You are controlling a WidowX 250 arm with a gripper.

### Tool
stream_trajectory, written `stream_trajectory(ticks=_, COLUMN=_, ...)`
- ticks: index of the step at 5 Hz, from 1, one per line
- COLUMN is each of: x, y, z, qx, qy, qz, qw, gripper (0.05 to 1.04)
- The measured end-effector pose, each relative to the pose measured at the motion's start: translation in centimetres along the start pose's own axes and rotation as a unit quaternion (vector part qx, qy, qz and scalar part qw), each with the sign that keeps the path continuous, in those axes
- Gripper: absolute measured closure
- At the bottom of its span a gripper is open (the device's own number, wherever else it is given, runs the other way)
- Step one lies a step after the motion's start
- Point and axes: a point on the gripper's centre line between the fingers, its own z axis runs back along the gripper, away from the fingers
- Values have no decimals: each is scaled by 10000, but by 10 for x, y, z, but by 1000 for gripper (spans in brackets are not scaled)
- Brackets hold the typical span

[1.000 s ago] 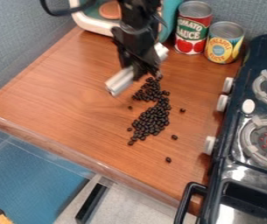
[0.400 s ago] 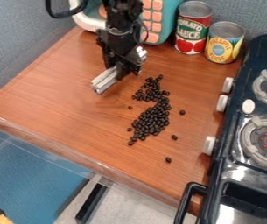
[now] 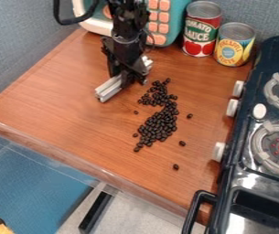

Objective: Sweep into pile

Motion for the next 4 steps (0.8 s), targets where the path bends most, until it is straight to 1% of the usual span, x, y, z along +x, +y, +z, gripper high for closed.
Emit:
stream_trajectory(ticks=2, x=-3, y=-29, z=0, qx=-223, qy=27, qz=-165, qw=9996, gripper=716)
stream_trajectory(ticks=4, x=-5, y=-42, z=2, qx=-287, qy=-5, qz=-293, qw=9992, gripper=716)
